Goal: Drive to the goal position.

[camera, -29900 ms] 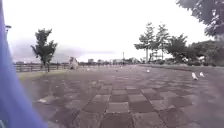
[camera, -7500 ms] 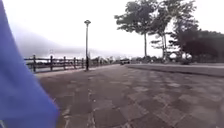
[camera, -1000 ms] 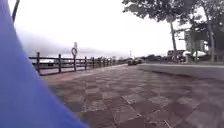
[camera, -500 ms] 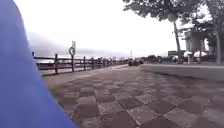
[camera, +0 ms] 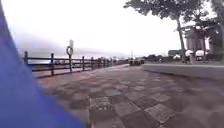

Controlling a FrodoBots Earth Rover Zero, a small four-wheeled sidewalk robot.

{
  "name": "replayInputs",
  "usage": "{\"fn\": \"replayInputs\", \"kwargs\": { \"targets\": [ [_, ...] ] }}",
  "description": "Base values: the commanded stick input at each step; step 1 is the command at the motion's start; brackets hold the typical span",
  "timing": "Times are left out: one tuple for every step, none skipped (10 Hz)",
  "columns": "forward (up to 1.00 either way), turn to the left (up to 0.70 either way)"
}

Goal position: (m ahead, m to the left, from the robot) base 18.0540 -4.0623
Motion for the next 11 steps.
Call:
{"fn": "replayInputs", "kwargs": {
  "targets": [
    [1.00,0.00],
    [1.00,0.00],
    [1.00,0.00],
    [1.00,0.00],
    [1.00,0.00],
    [1.00,0.00],
    [1.00,0.00],
    [1.00,0.00],
    [1.00,0.00],
    [1.00,0.00],
    [1.00,0.00]
  ]
}}
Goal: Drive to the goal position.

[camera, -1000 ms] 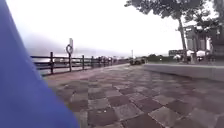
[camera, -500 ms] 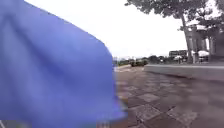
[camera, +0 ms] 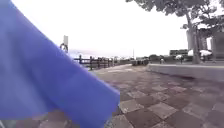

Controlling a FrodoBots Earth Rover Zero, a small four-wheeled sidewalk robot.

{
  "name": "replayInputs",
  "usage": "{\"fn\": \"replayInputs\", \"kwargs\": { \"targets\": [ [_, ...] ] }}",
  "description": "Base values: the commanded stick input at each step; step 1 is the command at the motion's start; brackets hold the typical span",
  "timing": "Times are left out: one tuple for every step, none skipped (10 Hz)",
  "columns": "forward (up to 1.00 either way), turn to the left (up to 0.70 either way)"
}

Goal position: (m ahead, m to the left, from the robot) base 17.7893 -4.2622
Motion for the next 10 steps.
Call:
{"fn": "replayInputs", "kwargs": {
  "targets": [
    [1.00,0.00],
    [1.00,0.00],
    [1.00,0.00],
    [1.00,0.00],
    [0.76,0.00],
    [0.21,0.00],
    [1.00,0.00],
    [1.00,0.00],
    [1.00,0.00],
    [1.00,0.00]
  ]
}}
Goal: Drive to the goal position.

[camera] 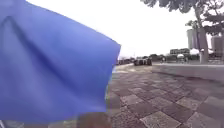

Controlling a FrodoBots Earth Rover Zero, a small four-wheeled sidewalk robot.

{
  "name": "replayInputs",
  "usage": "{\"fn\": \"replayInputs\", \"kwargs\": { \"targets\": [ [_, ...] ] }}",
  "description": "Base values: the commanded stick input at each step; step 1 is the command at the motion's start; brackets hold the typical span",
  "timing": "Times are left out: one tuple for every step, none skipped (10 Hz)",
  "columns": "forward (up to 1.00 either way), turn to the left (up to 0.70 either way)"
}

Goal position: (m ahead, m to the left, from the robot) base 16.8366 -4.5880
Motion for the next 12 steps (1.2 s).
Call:
{"fn": "replayInputs", "kwargs": {
  "targets": [
    [1.00,0.00],
    [1.00,0.00],
    [1.00,0.00],
    [1.00,0.00],
    [1.00,0.00],
    [1.00,0.00],
    [1.00,0.00],
    [1.00,0.00],
    [1.00,0.00],
    [1.00,0.00],
    [1.00,0.00],
    [1.00,0.00]
  ]
}}
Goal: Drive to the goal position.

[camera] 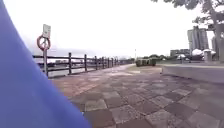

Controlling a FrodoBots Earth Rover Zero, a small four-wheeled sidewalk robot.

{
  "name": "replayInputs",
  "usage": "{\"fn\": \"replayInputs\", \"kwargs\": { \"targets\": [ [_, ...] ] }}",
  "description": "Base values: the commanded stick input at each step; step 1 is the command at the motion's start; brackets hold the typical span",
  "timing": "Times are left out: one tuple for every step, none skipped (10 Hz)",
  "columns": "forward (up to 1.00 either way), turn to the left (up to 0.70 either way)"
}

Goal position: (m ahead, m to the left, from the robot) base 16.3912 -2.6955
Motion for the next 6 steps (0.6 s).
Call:
{"fn": "replayInputs", "kwargs": {
  "targets": [
    [1.00,0.00],
    [1.00,0.00],
    [1.00,0.00],
    [1.00,0.00],
    [1.00,0.00],
    [1.00,0.00]
  ]
}}
